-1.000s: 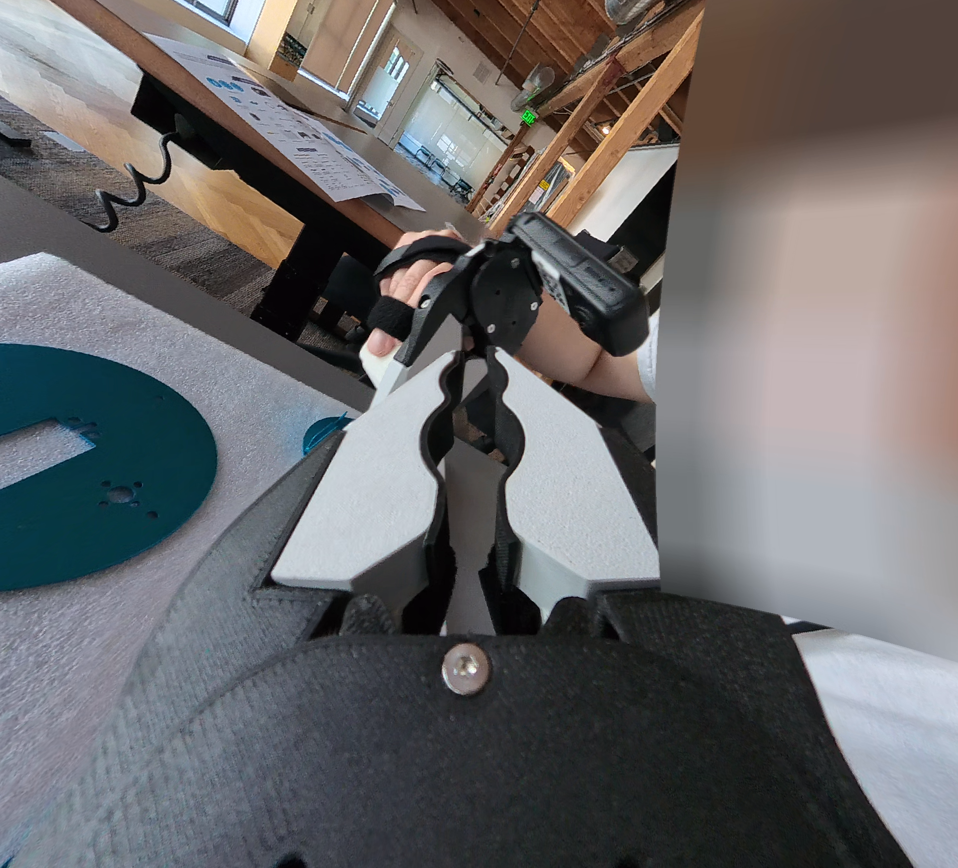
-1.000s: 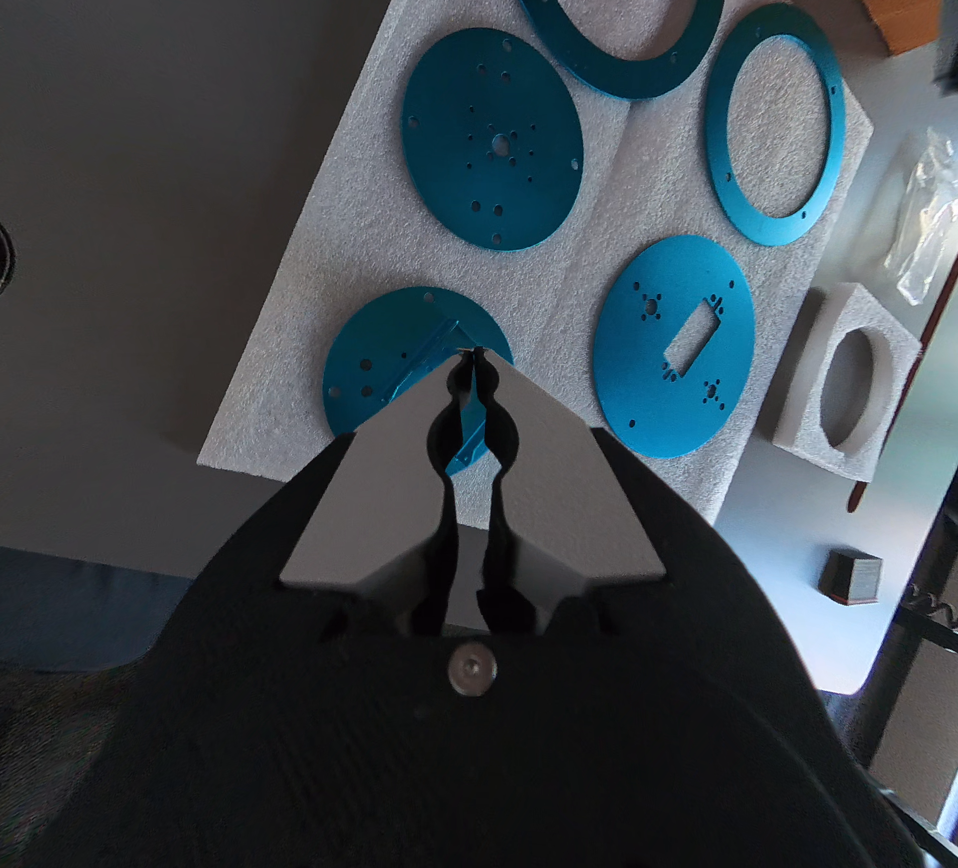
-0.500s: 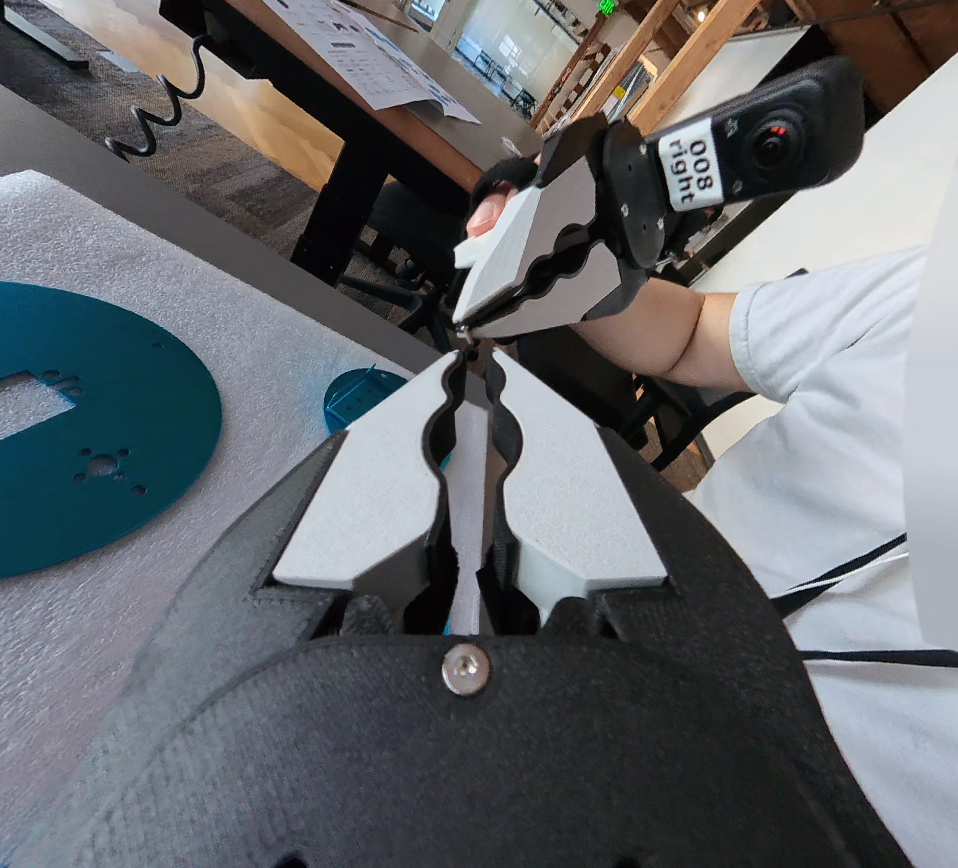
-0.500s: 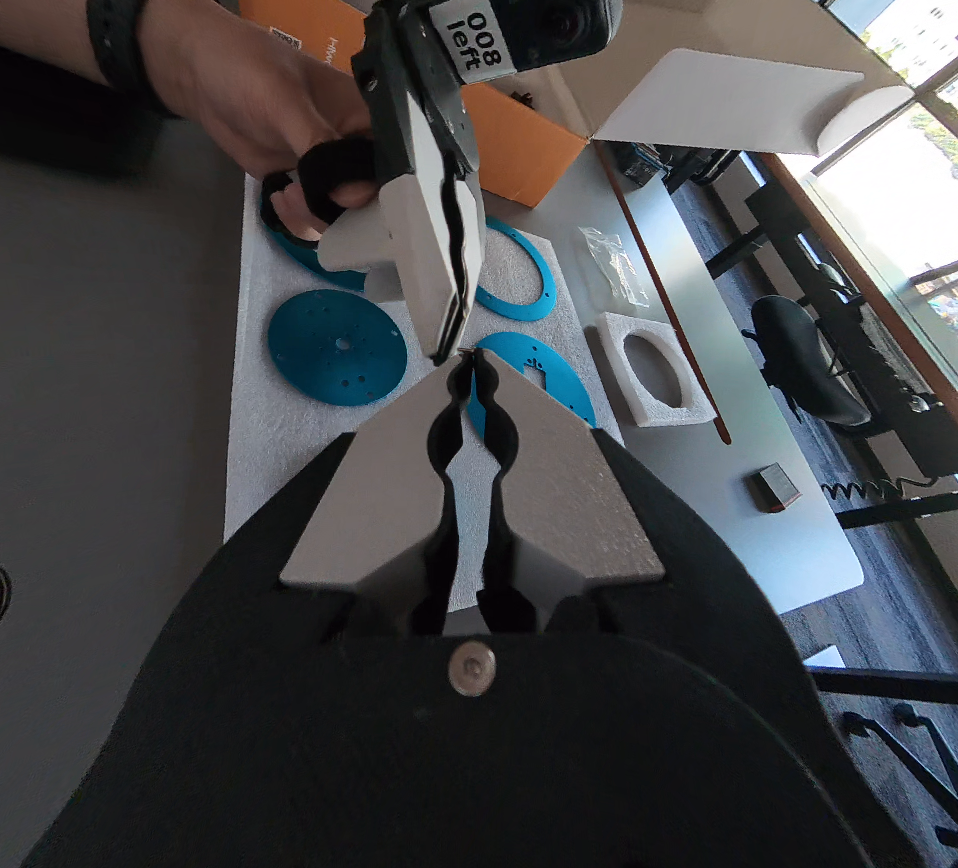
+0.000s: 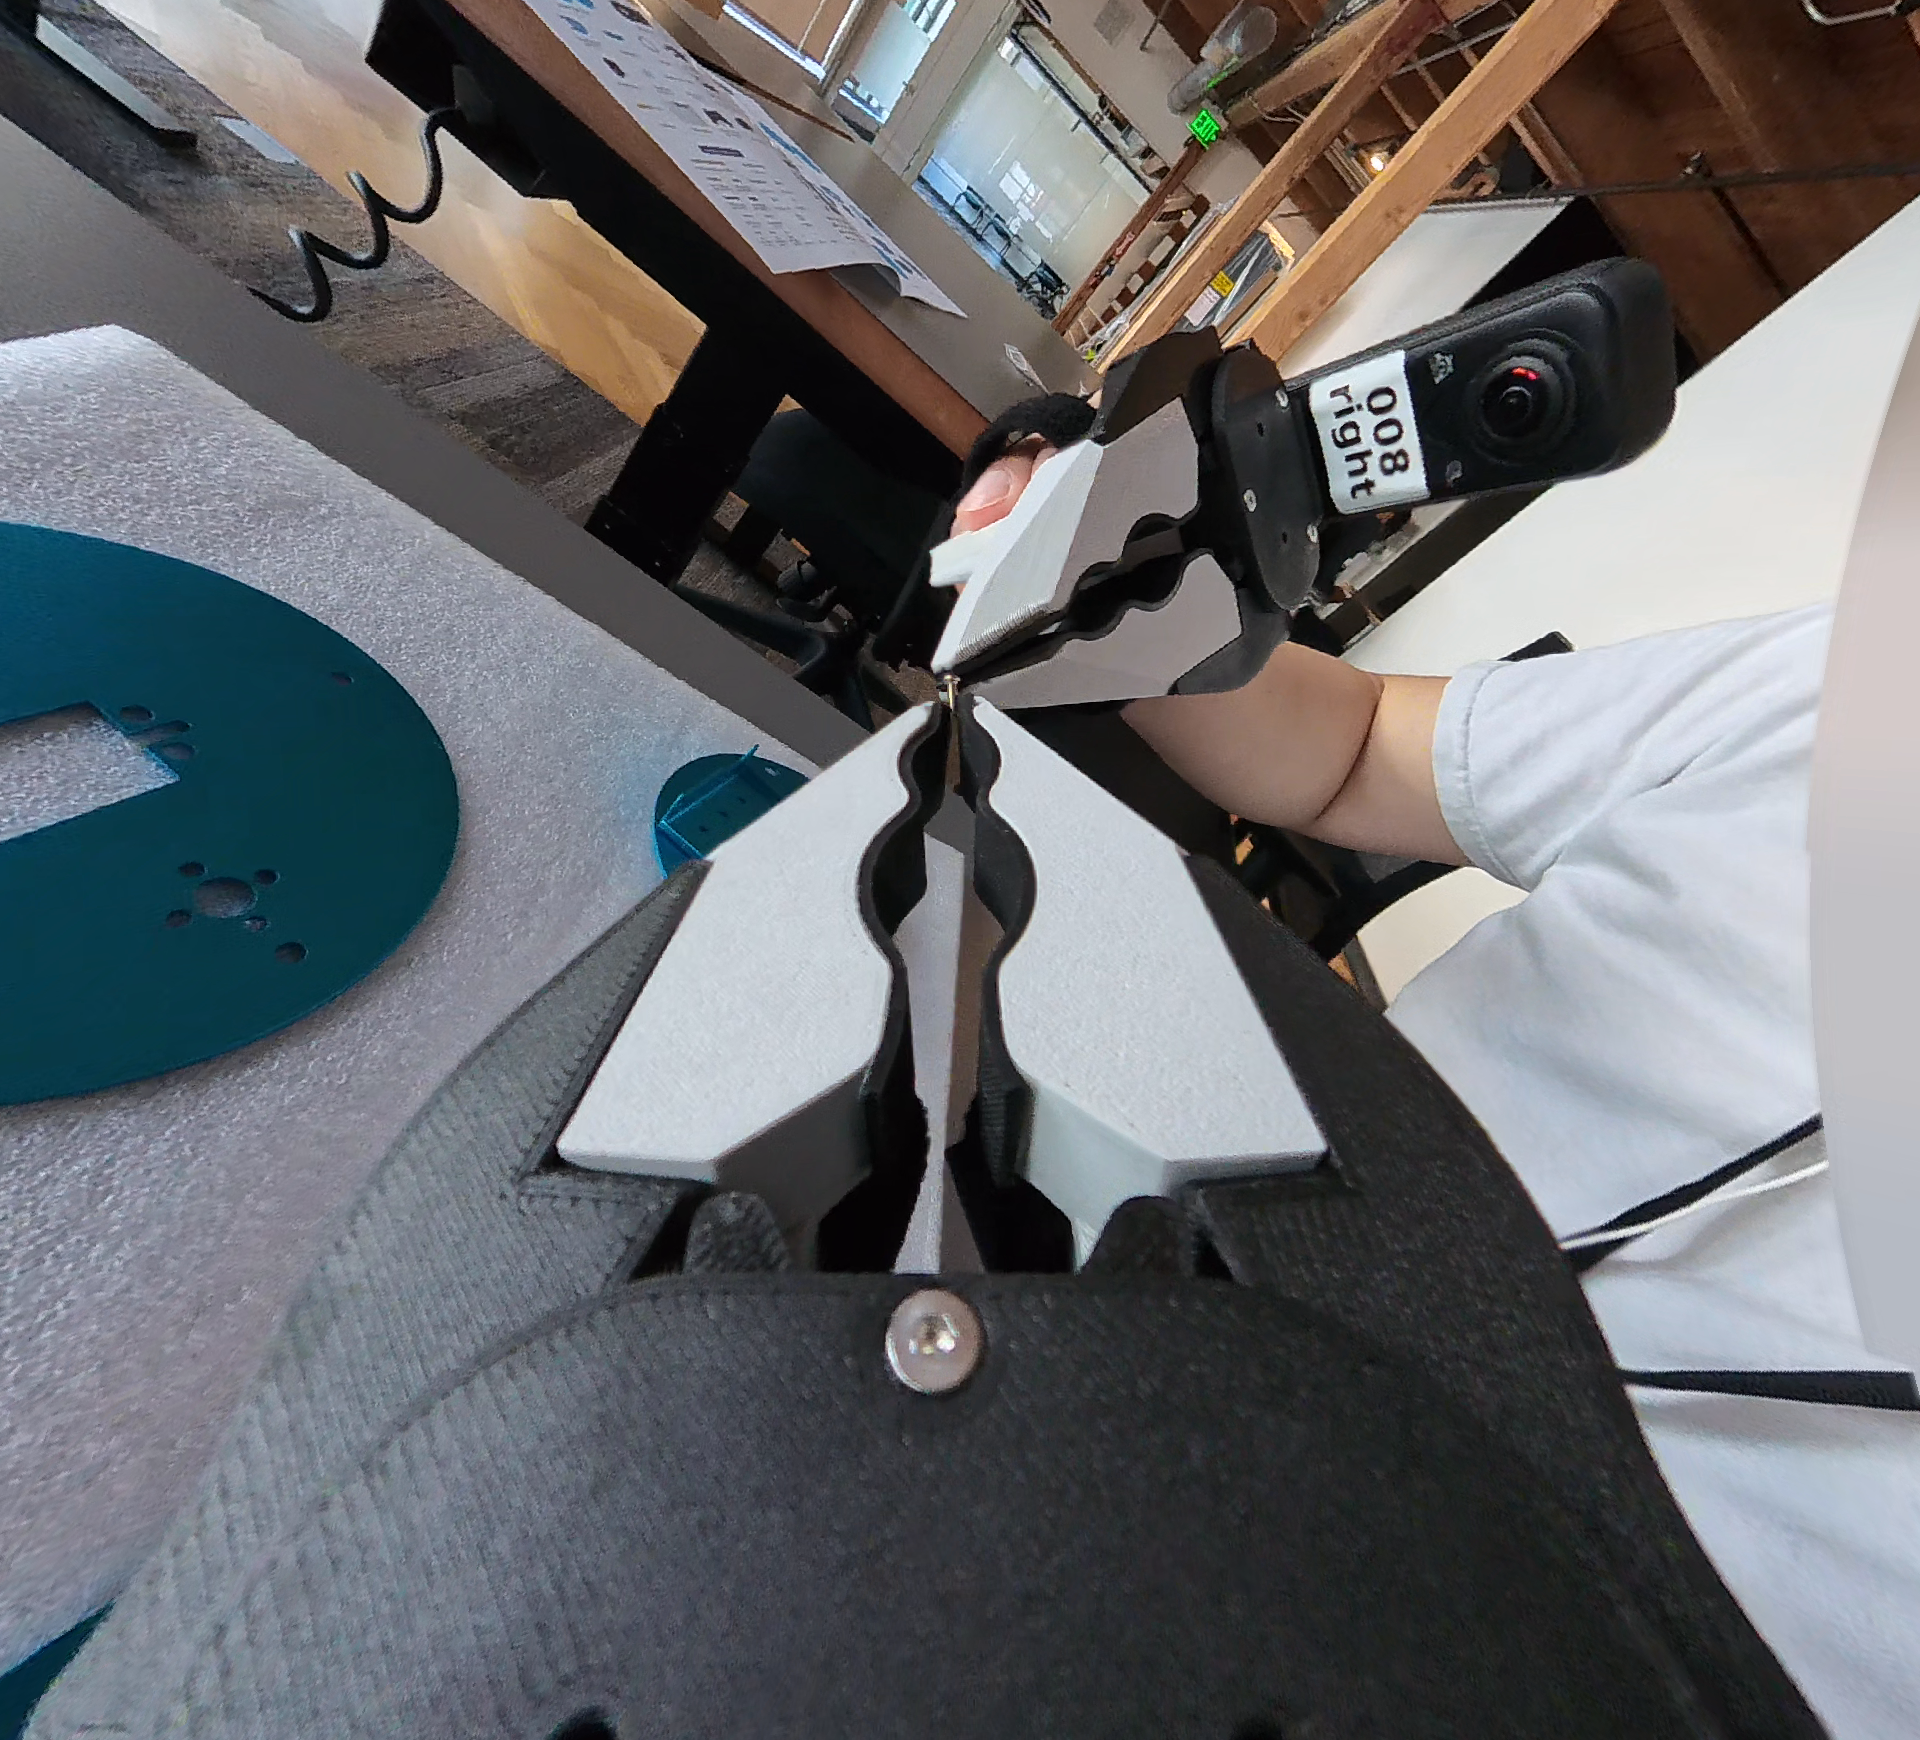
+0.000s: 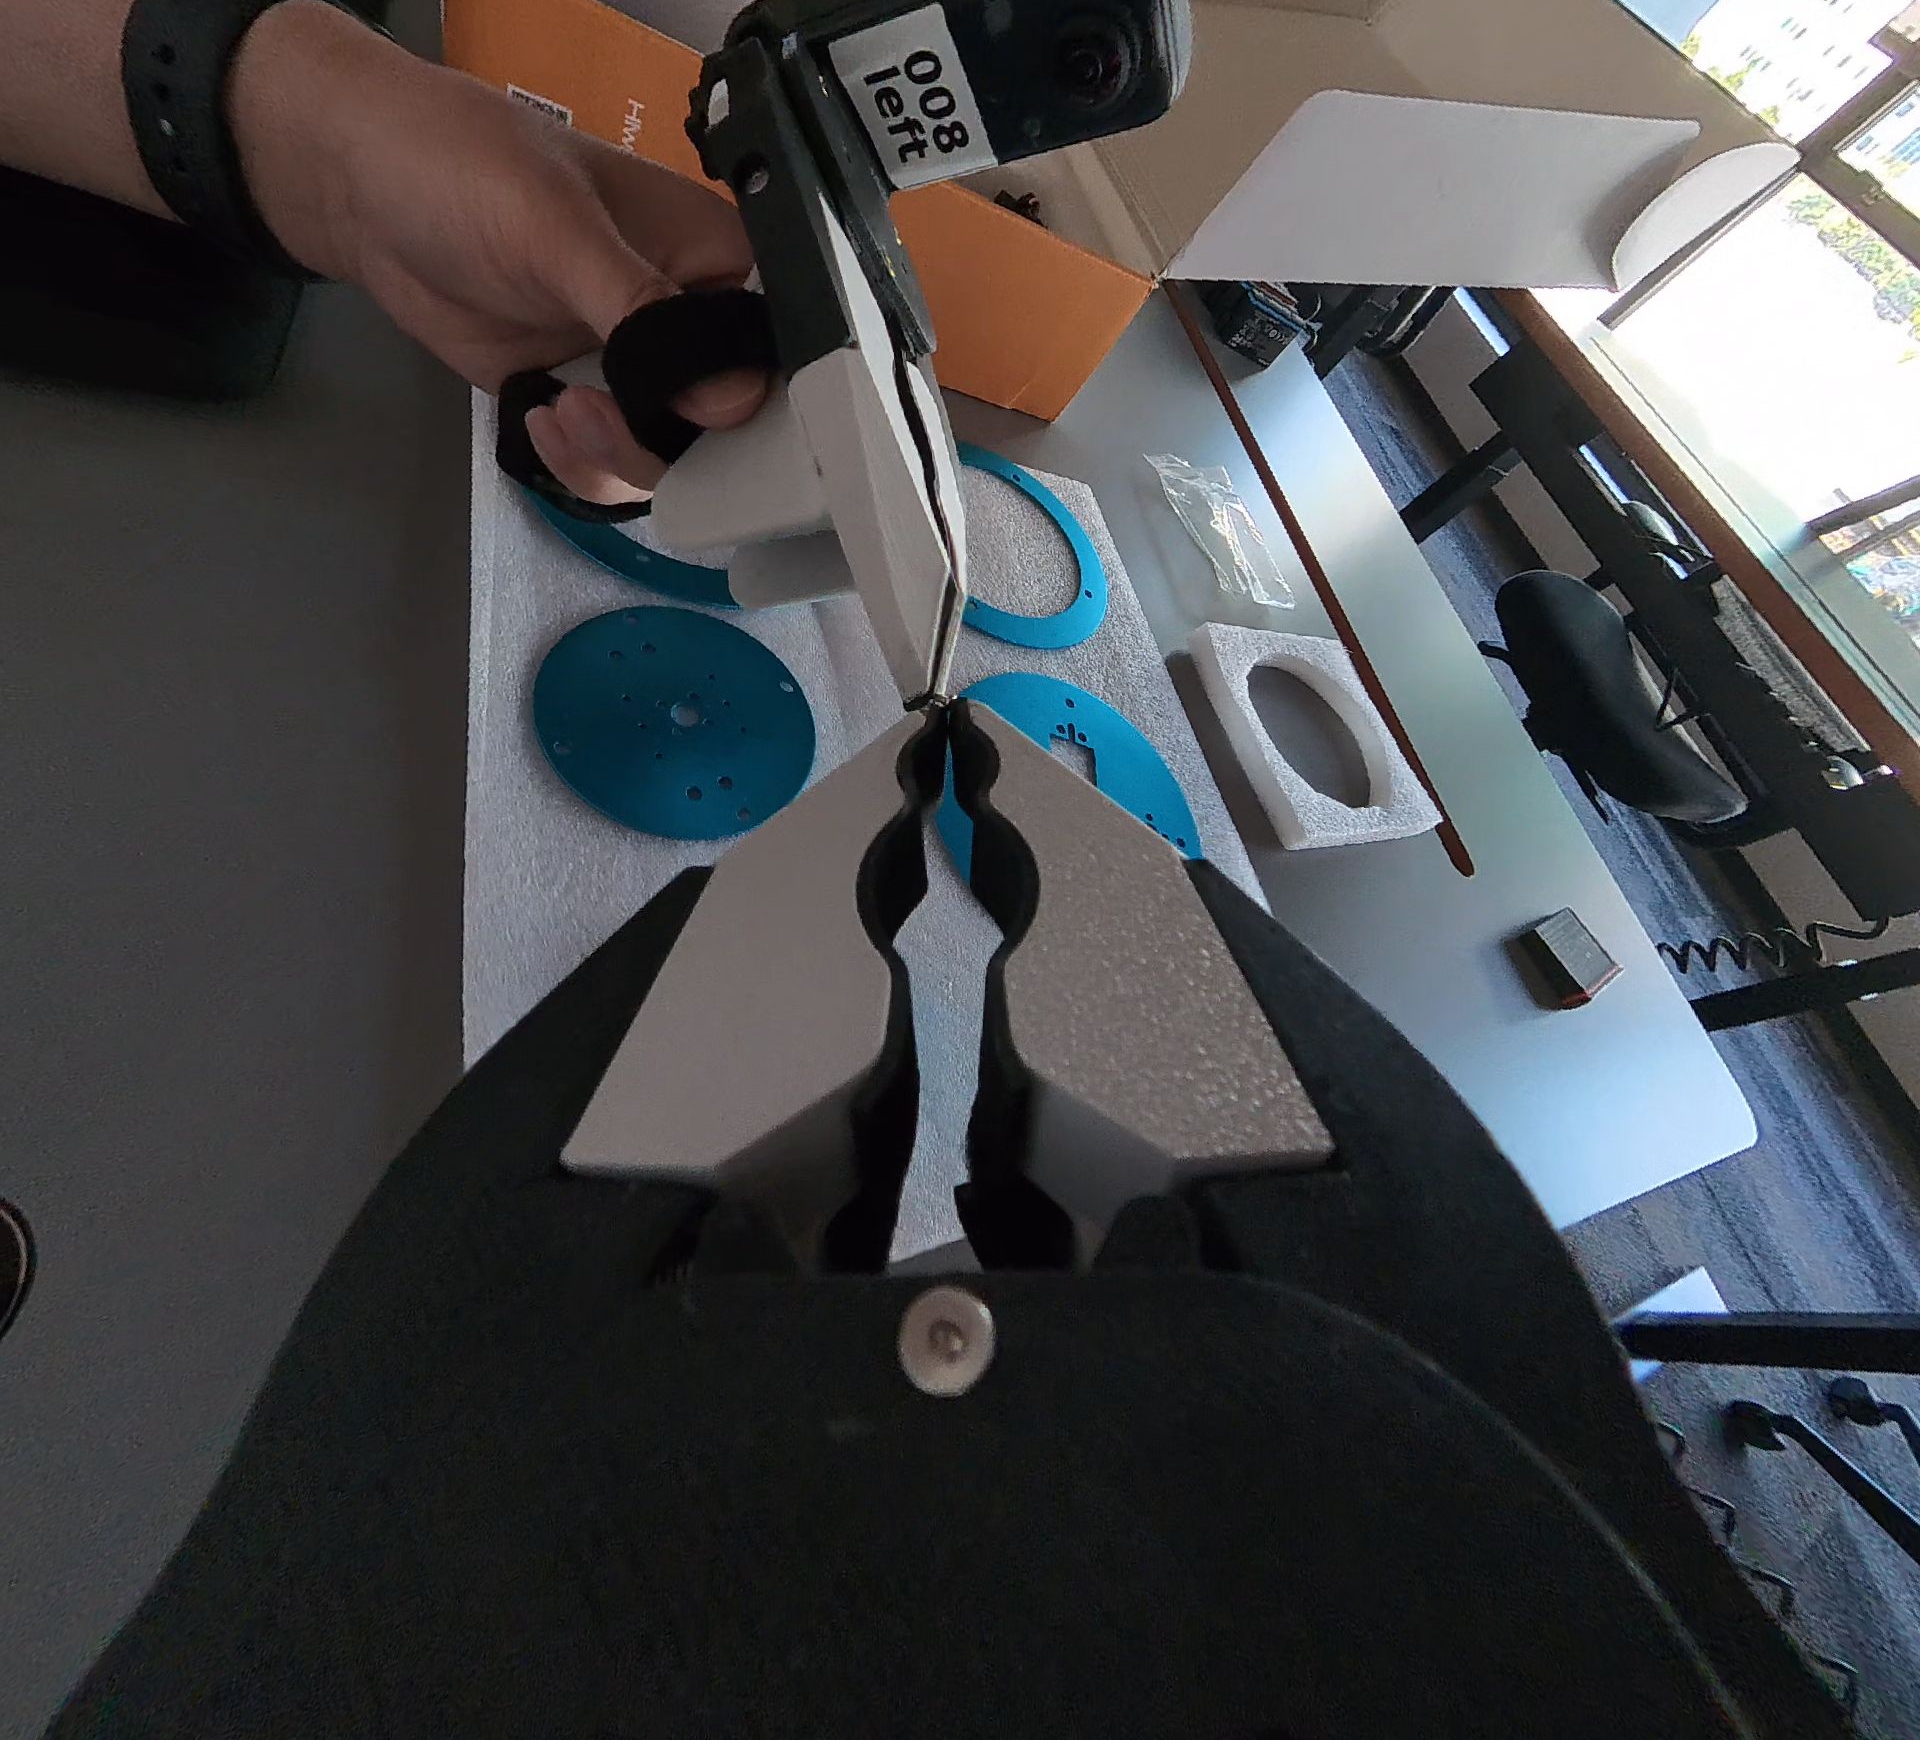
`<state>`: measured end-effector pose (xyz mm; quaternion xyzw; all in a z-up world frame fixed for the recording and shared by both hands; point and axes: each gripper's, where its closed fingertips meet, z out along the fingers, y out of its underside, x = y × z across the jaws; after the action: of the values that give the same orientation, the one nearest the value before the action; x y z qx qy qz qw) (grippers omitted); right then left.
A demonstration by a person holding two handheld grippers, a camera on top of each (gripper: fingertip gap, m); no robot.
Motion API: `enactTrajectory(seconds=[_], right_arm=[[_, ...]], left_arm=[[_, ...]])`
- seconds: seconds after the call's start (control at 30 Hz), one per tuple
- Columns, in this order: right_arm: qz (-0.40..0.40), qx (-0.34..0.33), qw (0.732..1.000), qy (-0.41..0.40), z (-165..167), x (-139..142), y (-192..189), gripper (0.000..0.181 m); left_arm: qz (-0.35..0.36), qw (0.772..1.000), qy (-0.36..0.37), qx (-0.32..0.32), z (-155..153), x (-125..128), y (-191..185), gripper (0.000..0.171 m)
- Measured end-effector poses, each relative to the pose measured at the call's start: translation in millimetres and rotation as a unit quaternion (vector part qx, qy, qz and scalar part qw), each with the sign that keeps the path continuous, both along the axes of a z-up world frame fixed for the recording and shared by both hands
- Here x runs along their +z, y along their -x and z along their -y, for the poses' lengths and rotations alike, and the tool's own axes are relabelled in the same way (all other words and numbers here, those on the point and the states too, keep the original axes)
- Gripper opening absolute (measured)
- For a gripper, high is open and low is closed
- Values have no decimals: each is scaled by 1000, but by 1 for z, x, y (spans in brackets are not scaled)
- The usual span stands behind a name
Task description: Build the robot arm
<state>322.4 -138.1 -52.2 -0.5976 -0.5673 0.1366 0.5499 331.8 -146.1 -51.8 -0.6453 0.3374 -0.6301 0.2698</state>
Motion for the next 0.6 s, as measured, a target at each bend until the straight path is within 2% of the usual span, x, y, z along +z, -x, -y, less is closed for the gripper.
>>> enactTrajectory(seconds=[0.13, 0.2, 0.33, 0.43, 0.6], right_arm=[[-10, 32, 998, 44, 7, -3, 0, 1], [-17, 61, 994, 85, 12, -4, -2, 11], [-71, 179, 961, 197, 39, 2, -1, 13], [-67, 210, 956, 192, 45, 0, -2, 12], [-62, 231, 947, 212, 53, -3, 0, 8]], left_arm=[[2, 999, 20, -35, 8, 0, 3, 0], [-9, 998, 23, -57, 13, -3, 3, 0], [-28, 993, 26, -114, 31, -8, 3, 0], [-29, 987, 26, -154, 45, -8, 1, 0], [-22, 984, 20, -177, 55, -6, -1, 0]])
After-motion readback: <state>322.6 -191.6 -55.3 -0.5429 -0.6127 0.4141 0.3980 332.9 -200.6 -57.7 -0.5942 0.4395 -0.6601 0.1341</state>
